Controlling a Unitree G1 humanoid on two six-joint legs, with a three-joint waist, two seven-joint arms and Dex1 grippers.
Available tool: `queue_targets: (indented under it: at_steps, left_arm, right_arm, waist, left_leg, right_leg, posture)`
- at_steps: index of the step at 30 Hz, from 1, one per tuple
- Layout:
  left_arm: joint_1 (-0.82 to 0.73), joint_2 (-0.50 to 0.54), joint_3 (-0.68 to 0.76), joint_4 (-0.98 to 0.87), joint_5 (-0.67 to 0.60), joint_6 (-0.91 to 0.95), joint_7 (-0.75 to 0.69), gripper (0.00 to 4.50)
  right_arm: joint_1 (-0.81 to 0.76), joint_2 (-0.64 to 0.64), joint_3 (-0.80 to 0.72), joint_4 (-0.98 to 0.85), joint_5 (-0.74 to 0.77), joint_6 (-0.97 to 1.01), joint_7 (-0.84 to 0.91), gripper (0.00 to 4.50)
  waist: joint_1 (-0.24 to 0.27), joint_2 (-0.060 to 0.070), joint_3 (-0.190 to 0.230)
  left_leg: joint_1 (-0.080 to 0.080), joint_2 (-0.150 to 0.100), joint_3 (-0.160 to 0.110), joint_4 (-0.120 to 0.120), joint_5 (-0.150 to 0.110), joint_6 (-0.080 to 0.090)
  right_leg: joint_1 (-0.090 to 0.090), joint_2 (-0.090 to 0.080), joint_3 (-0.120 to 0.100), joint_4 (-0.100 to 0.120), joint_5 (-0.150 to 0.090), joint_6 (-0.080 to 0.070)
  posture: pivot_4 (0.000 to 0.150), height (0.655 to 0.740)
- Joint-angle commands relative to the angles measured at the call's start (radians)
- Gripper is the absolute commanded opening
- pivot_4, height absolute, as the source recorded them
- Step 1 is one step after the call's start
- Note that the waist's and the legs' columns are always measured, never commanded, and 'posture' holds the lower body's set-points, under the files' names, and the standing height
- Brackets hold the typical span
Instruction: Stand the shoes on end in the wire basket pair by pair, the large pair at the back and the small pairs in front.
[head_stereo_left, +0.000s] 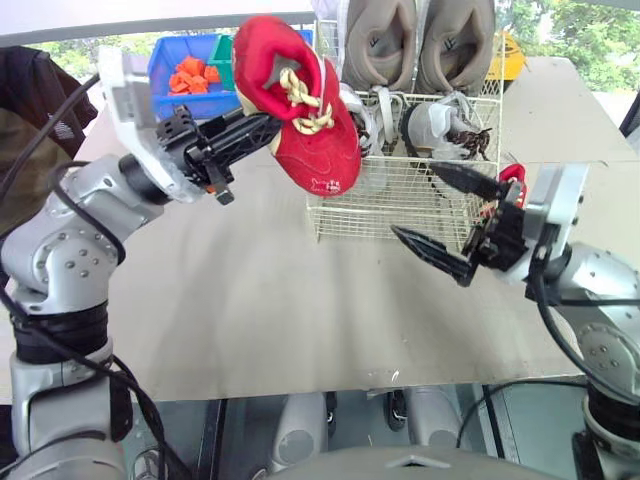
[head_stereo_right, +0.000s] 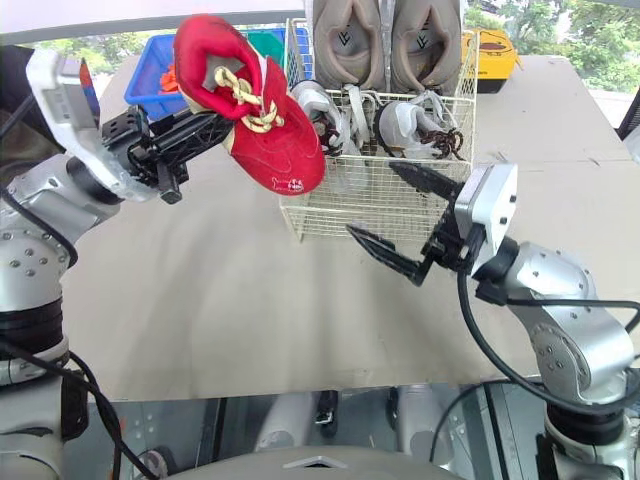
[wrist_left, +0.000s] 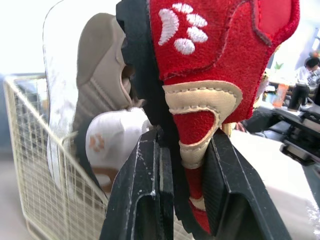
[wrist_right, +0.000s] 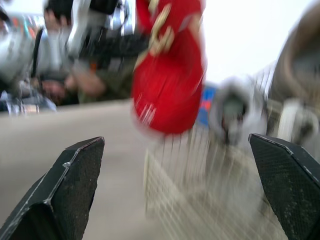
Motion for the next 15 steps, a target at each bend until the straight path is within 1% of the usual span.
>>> queue_targets:
  at_steps: [1, 6, 15]
  left_arm:
    - [-0.099, -0.020, -0.036, 0.069, 0.132, -0.130, -0.123, 0.47]
    - [-0.167, -0.077, -0.113, 0.161, 0.293, -0.285, -0.262, 0.47]
    - [-0.192, -0.171, -0.160, 0.328, 0.459, -0.484, -0.377, 0.47]
  right_arm:
    - [0.094, -0.043, -0.094, -0.092, 0.017, -0.050, 0.008, 4.50]
    - [0.201, -0.093, -0.175, -0.125, 0.048, -0.061, 0.006, 4.50]
    - [0.237, -0.129, -0.204, -0.134, 0.090, -0.069, -0.020, 4.50]
  waist:
    - [0.003, 0.000, 0.000]
    - [0.001, 0.000, 0.000]
    - [0.003, -0.001, 0.000]
  left_leg:
    - [0.000, 0.000, 0.000, 0.000, 0.000, 0.000]
    - [0.000, 0.000, 0.004, 0.001, 0.000, 0.000]
    - [0.000, 0.000, -0.001, 0.001, 0.000, 0.001]
  right_leg:
    - [0.000, 0.000, 0.000, 0.000, 0.000, 0.000]
    - [0.000, 0.000, 0.002, 0.000, 0.000, 0.000]
    - [0.000, 0.001, 0.003, 0.000, 0.000, 0.000]
  posture:
    - [0.150, 0.7400]
    - [0.150, 0.7400]
    - [0.150, 0.7400]
